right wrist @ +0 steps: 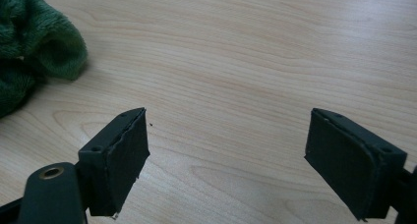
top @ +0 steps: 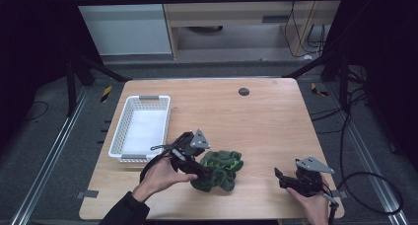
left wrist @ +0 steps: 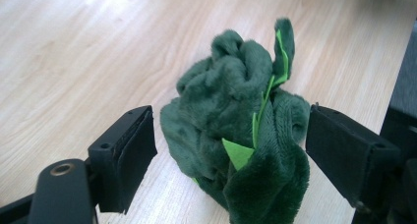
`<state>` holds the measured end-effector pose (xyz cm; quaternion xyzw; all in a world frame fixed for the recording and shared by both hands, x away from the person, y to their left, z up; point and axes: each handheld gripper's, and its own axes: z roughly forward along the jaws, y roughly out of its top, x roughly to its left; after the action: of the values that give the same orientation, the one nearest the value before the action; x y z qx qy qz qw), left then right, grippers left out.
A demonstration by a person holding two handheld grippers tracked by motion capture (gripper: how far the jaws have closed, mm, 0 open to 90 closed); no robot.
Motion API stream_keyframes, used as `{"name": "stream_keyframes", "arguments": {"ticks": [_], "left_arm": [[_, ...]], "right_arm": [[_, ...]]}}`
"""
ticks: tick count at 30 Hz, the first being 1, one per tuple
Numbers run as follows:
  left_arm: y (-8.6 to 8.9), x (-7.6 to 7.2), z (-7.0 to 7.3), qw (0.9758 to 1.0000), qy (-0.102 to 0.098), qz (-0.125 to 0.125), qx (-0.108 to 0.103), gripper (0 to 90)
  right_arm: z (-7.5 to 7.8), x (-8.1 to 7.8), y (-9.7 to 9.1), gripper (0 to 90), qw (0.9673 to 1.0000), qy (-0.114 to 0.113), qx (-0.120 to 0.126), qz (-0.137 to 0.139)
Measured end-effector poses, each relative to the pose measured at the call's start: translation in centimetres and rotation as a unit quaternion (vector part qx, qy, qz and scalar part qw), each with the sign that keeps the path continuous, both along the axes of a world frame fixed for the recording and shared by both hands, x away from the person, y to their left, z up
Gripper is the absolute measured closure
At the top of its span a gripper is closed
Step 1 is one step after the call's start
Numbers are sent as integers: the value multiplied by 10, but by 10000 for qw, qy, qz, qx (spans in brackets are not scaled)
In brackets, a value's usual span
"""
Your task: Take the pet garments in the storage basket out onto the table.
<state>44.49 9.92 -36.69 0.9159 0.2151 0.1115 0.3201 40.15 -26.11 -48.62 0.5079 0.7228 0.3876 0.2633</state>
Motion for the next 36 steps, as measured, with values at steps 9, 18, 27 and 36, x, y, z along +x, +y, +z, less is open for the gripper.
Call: {"name": "stream_keyframes", "arguments": {"ticks": [9,18,27,36], "left_arm": [[32,-11,2,9959,-357,529,-647,173],[74,-22,-12,9874,-612,1024,-1036,173],[110,-37,-37,9767,-704,1497,-1365,181],[146,-46,-68,9679,-581,2006,-1398,193]], "right_arm": [[0,0,0,161,10000,-11,-2,-11],[0,0,-1,159,10000,-6,6,-26],[-1,0,-2,157,10000,4,5,-34],[-1,-1,-1,152,10000,11,19,-27]]}}
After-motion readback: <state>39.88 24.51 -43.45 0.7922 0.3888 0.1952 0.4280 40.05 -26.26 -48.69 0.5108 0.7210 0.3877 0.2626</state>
